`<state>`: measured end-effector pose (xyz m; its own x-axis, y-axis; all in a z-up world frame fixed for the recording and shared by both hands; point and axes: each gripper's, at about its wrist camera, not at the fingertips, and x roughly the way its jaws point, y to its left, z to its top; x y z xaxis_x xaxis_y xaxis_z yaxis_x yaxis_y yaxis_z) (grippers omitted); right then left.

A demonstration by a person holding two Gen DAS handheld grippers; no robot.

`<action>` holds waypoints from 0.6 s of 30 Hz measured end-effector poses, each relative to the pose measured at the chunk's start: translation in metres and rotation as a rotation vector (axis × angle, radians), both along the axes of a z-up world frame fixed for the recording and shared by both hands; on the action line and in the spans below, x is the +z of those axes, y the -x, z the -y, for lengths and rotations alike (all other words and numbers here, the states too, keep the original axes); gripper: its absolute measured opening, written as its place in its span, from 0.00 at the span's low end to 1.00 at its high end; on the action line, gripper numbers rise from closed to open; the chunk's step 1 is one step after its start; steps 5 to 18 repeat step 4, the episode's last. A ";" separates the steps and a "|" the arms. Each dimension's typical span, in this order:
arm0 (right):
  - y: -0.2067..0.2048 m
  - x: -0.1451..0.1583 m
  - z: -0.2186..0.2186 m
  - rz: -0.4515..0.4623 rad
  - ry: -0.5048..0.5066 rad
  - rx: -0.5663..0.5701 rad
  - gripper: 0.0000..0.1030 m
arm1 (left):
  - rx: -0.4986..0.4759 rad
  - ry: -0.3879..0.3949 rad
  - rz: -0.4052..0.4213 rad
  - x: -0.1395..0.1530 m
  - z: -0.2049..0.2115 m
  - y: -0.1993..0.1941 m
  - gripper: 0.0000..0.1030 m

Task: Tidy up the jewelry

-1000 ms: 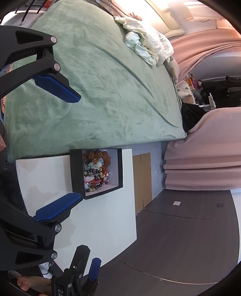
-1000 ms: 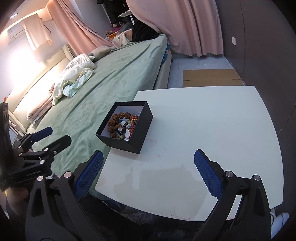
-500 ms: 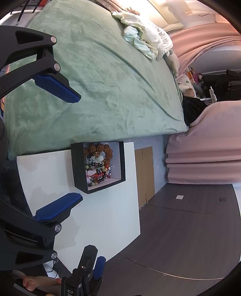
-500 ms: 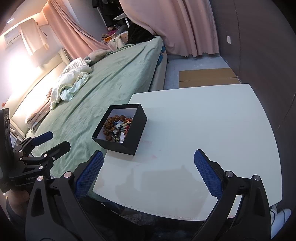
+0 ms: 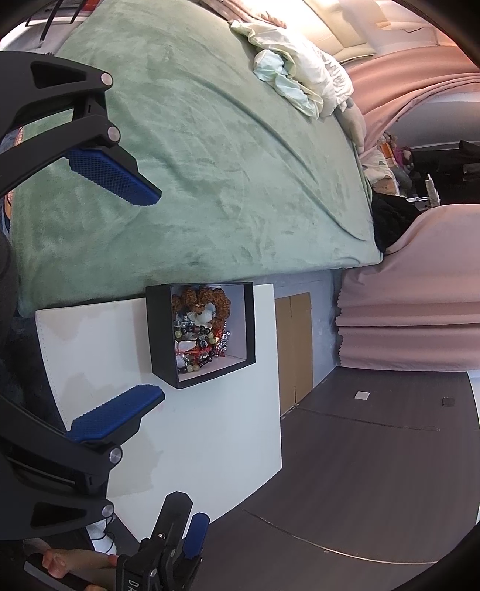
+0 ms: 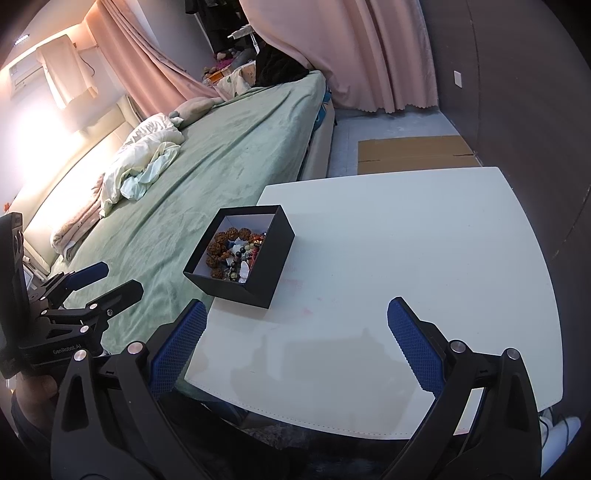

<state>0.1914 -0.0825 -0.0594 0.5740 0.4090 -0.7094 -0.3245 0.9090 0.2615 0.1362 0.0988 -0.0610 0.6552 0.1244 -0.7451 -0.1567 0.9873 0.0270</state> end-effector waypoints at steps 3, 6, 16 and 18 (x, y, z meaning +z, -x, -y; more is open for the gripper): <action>0.001 0.000 -0.001 -0.002 0.004 0.002 0.95 | -0.001 0.006 -0.010 -0.002 -0.001 -0.001 0.92; 0.001 0.000 -0.001 -0.002 0.004 0.003 0.95 | -0.001 0.007 -0.013 -0.002 -0.001 -0.001 0.92; 0.001 0.000 -0.001 -0.002 0.004 0.003 0.95 | -0.001 0.007 -0.013 -0.002 -0.001 -0.001 0.92; 0.001 0.000 -0.001 -0.002 0.004 0.003 0.95 | -0.001 0.007 -0.013 -0.002 -0.001 -0.001 0.92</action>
